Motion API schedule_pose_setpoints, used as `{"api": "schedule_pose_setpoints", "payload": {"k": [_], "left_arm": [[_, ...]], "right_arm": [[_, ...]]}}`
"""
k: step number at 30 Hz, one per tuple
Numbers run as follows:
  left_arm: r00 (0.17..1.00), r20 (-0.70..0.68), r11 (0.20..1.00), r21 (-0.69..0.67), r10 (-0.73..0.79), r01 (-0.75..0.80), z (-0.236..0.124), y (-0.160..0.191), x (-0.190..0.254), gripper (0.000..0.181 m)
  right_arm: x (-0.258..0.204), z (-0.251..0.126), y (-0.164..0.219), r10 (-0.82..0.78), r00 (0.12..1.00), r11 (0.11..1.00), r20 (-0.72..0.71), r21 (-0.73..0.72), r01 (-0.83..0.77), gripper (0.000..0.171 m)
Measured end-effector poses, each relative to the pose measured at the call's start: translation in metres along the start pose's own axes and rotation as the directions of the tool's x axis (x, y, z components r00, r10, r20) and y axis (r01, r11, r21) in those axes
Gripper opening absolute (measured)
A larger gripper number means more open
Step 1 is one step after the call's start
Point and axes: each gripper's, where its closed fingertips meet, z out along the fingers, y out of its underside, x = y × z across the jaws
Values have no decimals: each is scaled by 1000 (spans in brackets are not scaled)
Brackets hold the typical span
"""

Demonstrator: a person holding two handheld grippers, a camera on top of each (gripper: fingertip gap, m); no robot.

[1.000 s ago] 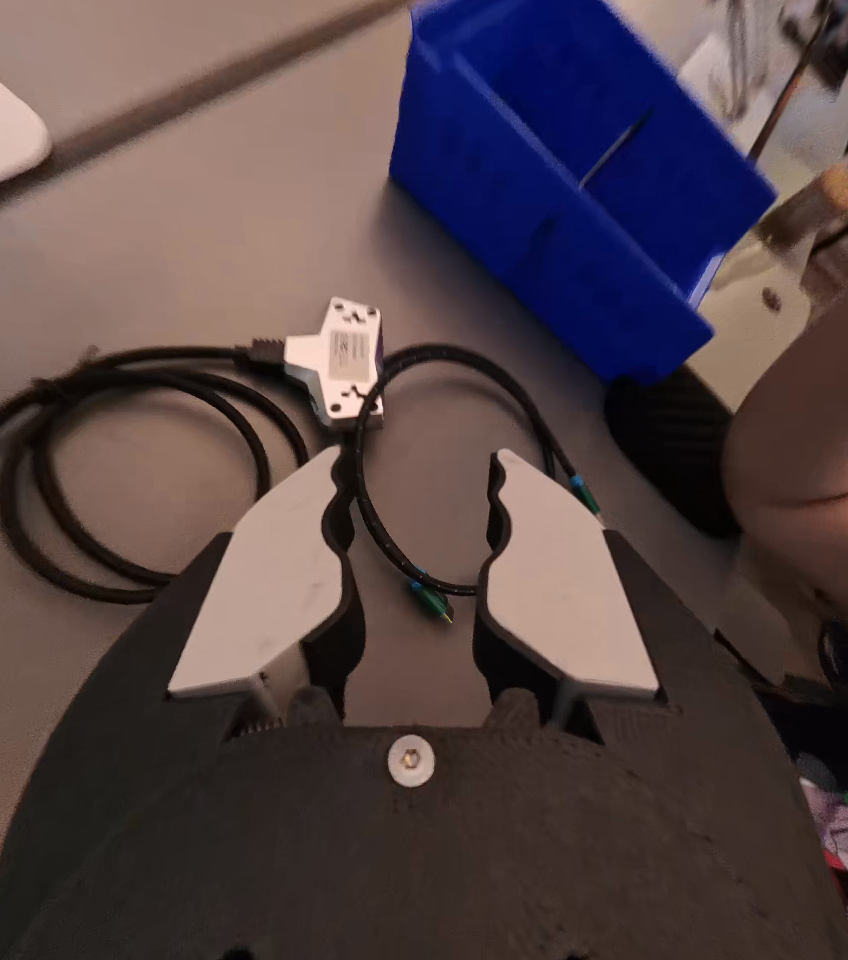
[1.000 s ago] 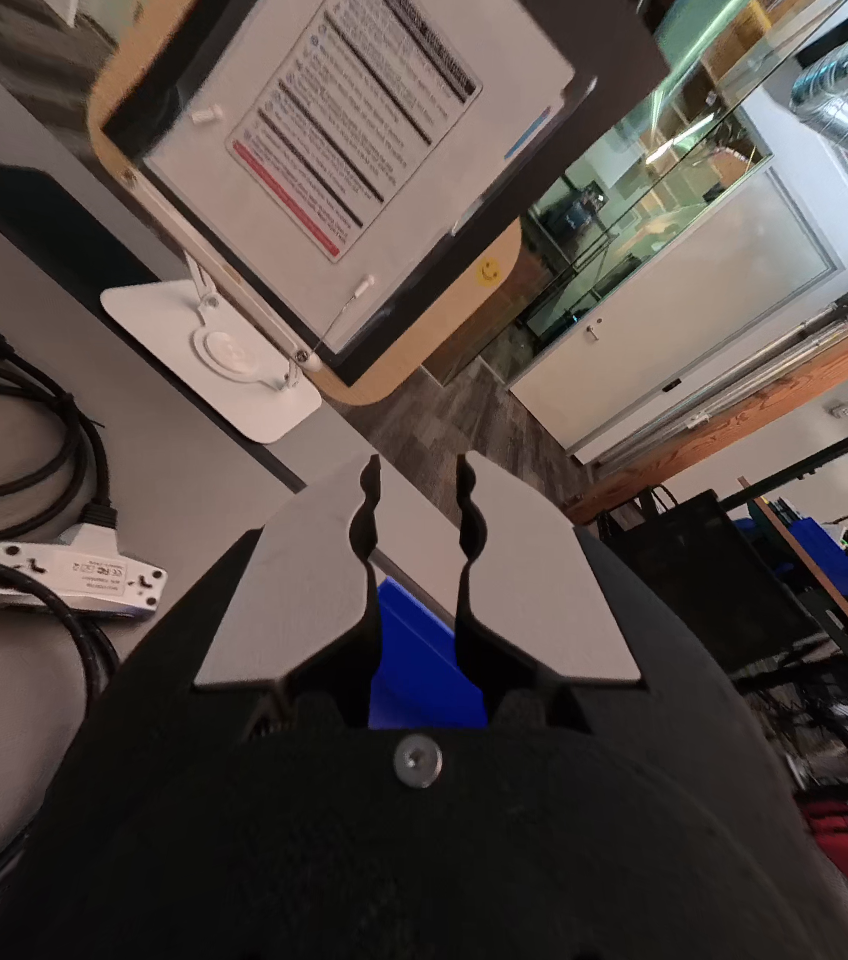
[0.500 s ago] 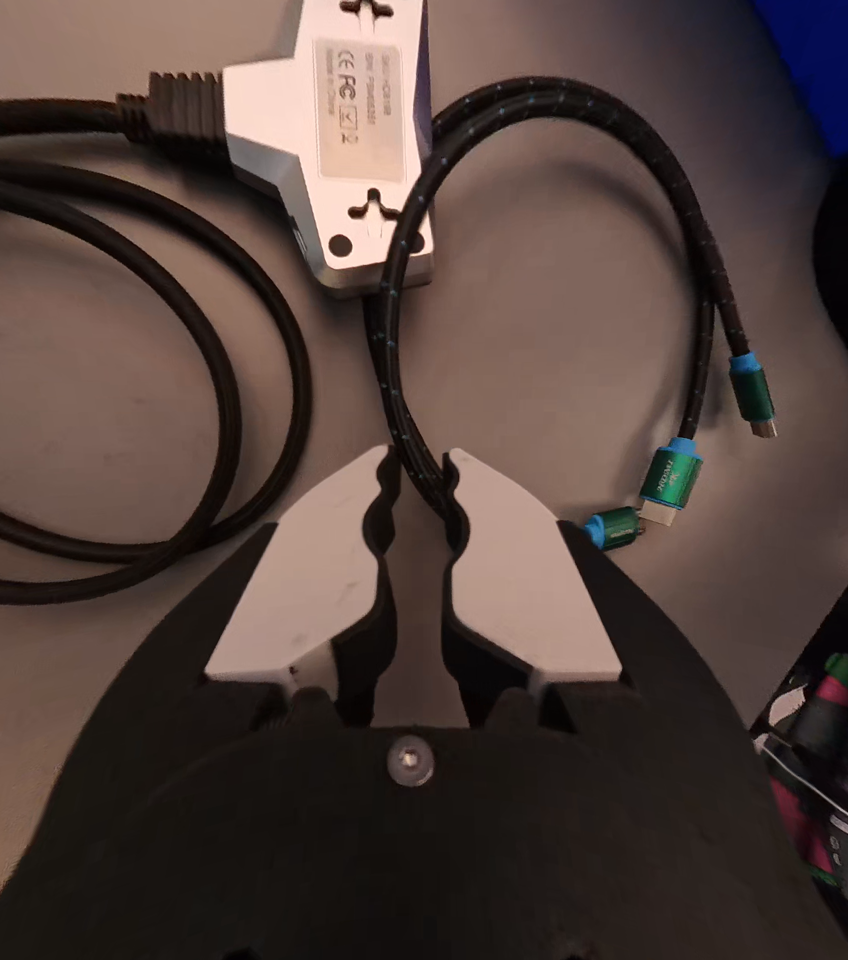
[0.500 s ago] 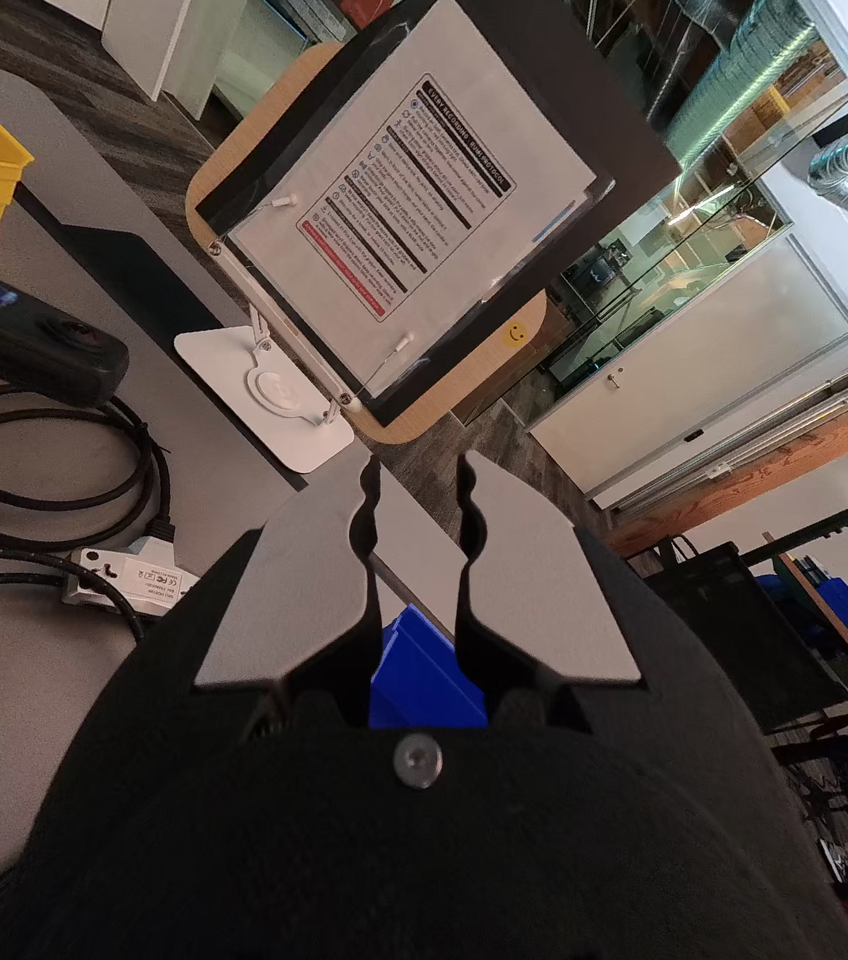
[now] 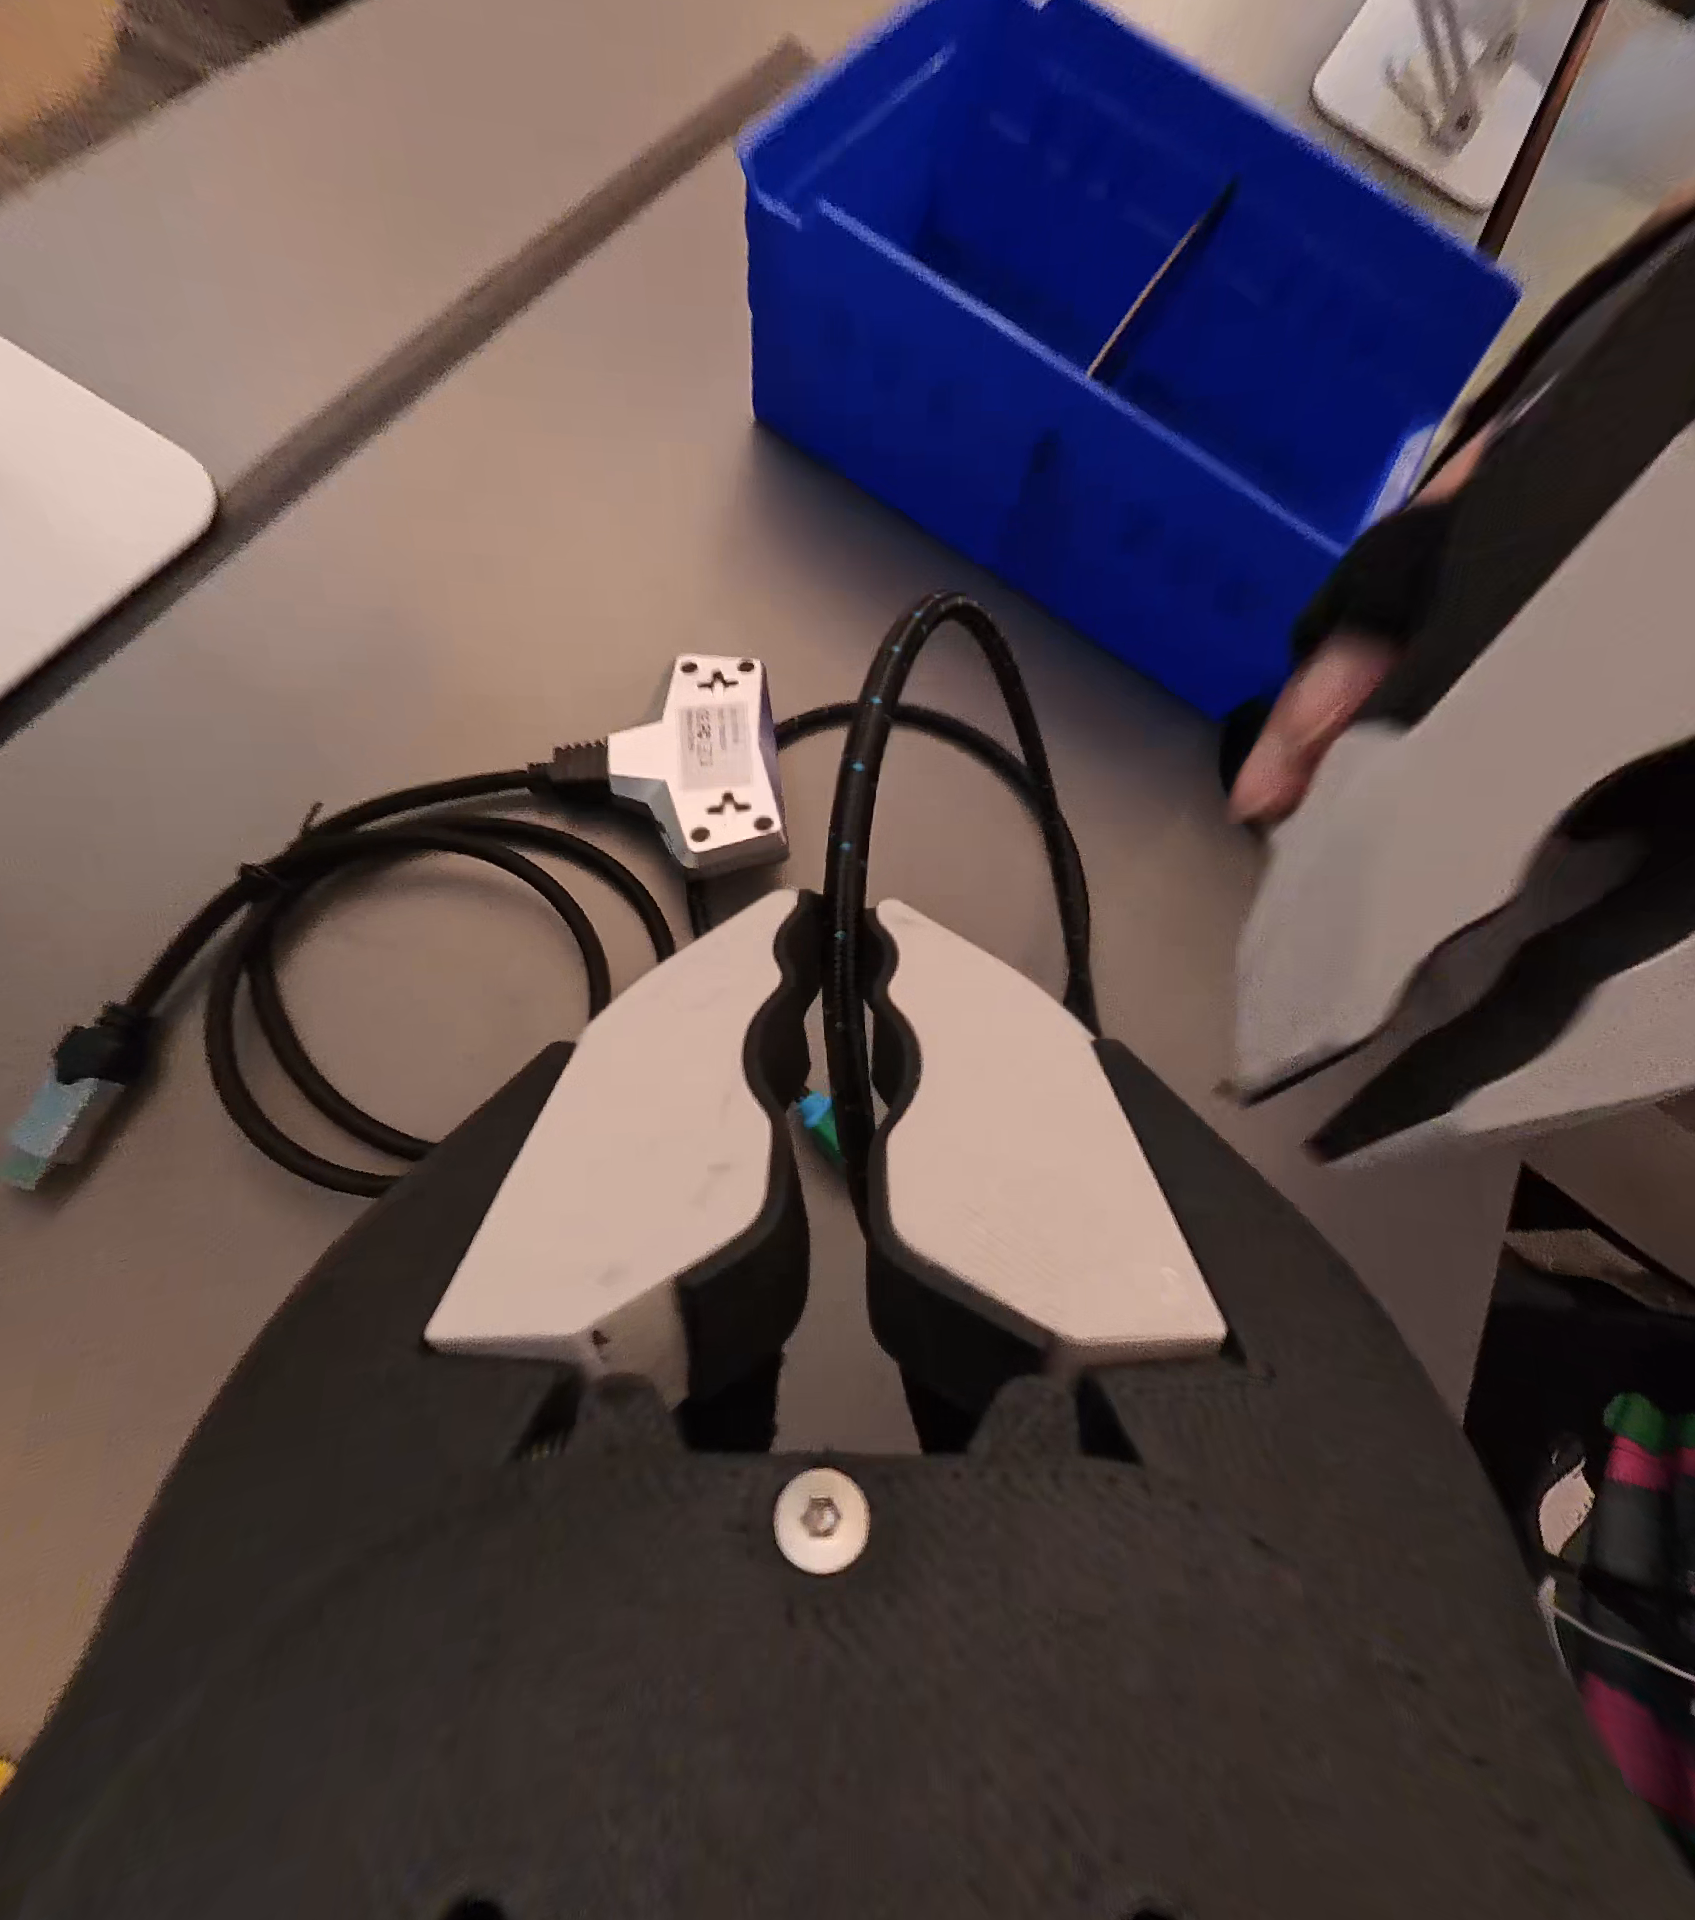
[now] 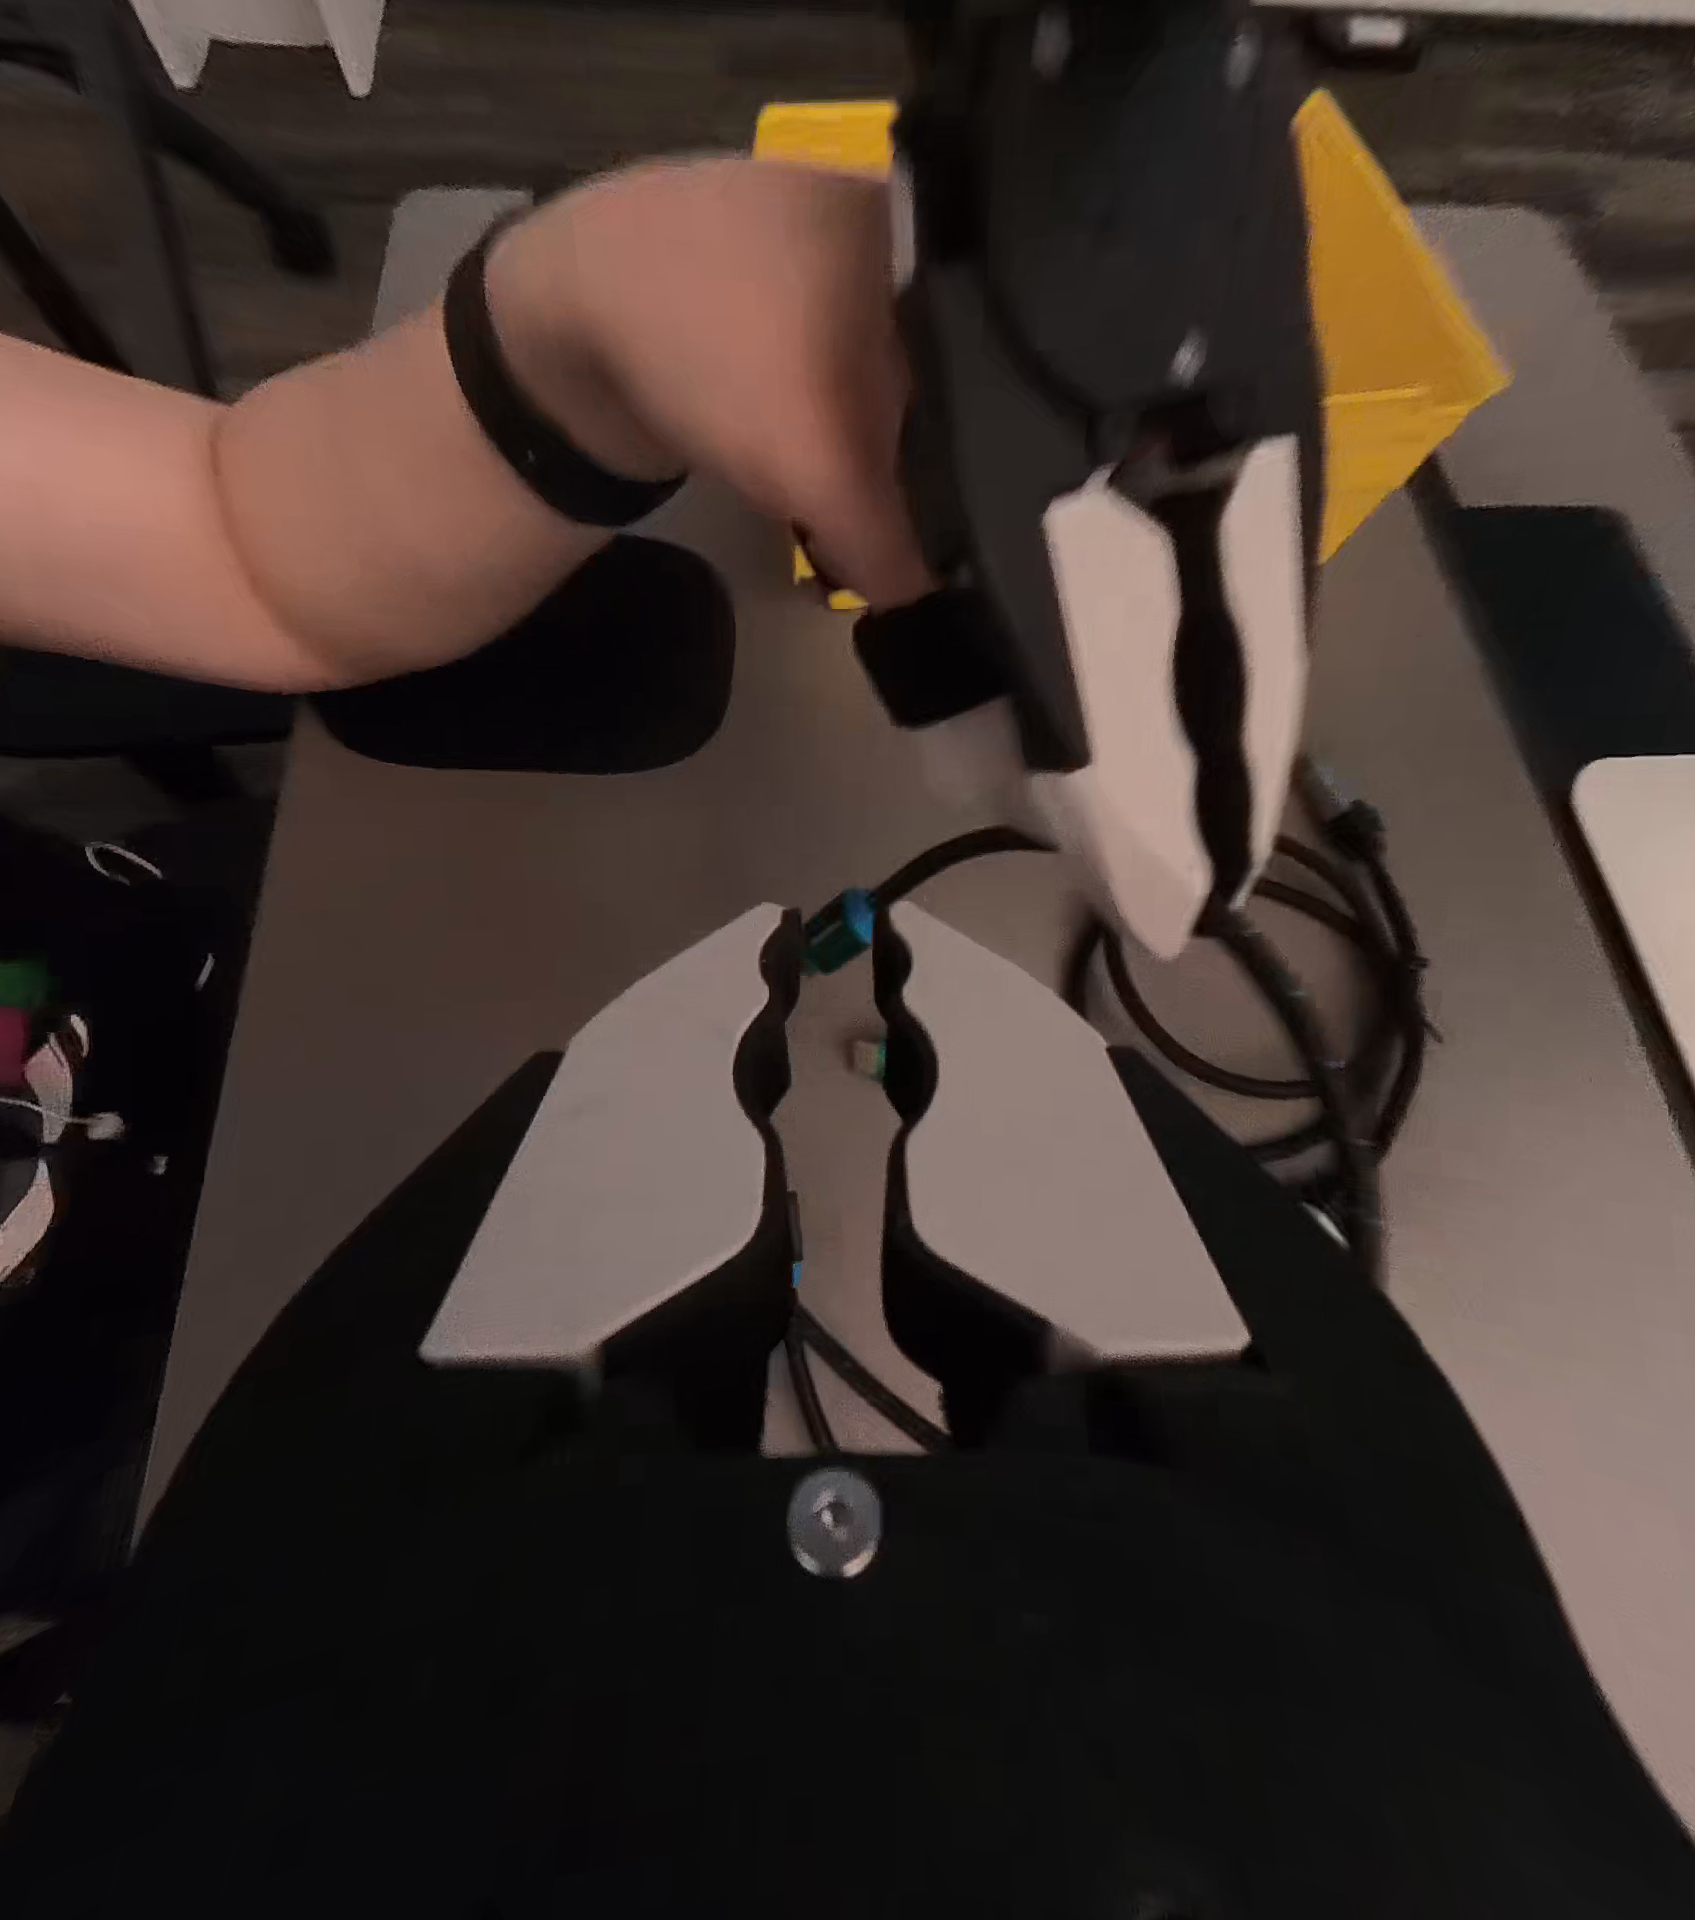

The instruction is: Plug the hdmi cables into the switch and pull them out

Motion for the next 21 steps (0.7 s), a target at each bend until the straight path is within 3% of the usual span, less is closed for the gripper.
{"api": "schedule_pose_setpoints", "payload": {"k": [5,13,17,19,21], "left_arm": [[999,46,995,105,1,-6,-31,-15,-7,6],[1000,20,978,210,2,-7,-62,-28,-4,6],[999,-28,973,230,25,-18,-65,-32,5,6],[997,-73,970,242,33,-14,-65,-34,12,6],[995,-97,962,273,27,0,-68,-38,13,6]], "right_arm": [[16,50,19,51,993,990,-110,-128,-65,26],[39,92,5,71,976,997,-207,20,-68,37],[28,103,1,80,991,994,-107,78,-72,37],[20,104,-7,70,997,988,-40,138,-64,18],[17,100,-13,111,994,978,13,177,-111,17]]}}
